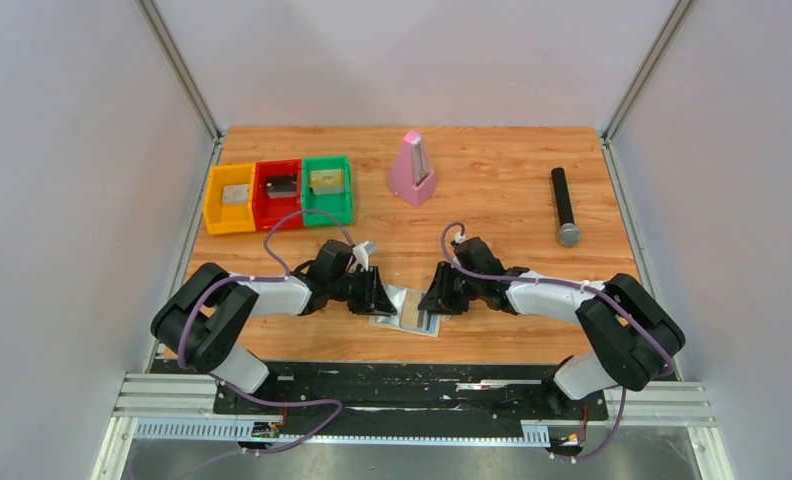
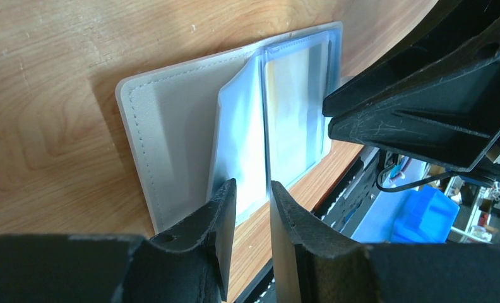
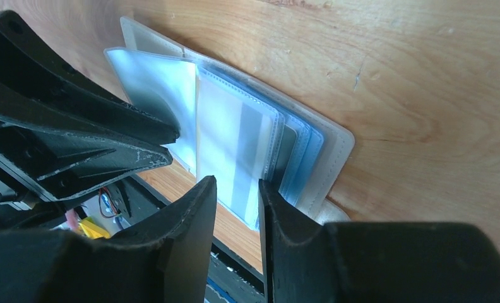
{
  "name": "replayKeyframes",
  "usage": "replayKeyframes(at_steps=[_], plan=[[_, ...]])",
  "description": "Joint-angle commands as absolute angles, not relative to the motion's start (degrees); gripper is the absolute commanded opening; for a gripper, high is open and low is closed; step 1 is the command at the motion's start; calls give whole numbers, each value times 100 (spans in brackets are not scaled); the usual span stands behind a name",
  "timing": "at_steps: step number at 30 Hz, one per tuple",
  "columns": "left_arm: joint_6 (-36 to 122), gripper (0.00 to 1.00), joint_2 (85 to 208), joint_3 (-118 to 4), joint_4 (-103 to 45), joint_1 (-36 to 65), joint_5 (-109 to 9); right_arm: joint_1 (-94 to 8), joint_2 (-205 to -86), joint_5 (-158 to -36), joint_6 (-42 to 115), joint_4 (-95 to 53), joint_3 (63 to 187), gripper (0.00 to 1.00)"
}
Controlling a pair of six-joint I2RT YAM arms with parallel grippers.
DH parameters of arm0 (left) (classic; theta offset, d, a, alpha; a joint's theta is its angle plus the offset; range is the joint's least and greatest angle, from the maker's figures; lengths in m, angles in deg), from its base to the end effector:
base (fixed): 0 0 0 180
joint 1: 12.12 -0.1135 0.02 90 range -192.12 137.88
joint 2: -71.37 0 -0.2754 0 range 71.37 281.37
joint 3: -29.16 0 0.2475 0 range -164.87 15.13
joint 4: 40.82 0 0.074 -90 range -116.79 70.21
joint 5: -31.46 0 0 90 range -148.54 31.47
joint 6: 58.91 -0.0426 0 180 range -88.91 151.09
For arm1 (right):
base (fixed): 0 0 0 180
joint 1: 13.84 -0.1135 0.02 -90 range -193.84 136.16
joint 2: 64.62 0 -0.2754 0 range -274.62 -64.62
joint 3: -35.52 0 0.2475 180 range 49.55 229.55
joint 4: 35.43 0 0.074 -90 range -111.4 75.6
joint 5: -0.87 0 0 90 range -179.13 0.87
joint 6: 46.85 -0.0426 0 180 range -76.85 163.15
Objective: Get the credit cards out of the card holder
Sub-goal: Remove the credit card from the card holder.
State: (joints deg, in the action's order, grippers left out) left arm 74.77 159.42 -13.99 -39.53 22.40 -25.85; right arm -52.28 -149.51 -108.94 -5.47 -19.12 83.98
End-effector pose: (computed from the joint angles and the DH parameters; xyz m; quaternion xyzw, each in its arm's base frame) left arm 0.2028 -0.1674 0.1348 0.0336 0.8958 -0.4284 0.1131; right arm 0.1975 0.1752 0.1500 0.0281 0.9347 0.3349 0.1159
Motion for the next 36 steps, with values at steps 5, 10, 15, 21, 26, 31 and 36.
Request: replayKeyframes(at_steps=[5,10,15,21,26,31,36], plan=[[7513,35,15740,-1169,-4086,2281,-2780,-5234,-15022,-10874,-1188,-2542,8366,33],[7541,35,15697,-1109,-4154,2279,-2742,-5233,-15032,-10950,-1310,-2684,8361,33],[7563,35,15670,-1060,-4203,2273,-2728,-5236,-15007,-10851,-1332,-2584,8389,33],[7598,35,15353,-1031,-3979,2272,-2799,-5243,-14700,-10362,-1258,-1878,8473,33],[7529,36,14912,-1100,-3539,2272,-3045,-5251,-14701,-10397,-1271,-1817,8486,33],[7435,37,14807,-1137,-3326,2271,-3218,-5284,-14824,-10383,-1276,-1812,8531,33],[7402,37,14925,-1105,-3335,2274,-3216,-5370,-14940,-10217,-1278,-1640,8626,33]])
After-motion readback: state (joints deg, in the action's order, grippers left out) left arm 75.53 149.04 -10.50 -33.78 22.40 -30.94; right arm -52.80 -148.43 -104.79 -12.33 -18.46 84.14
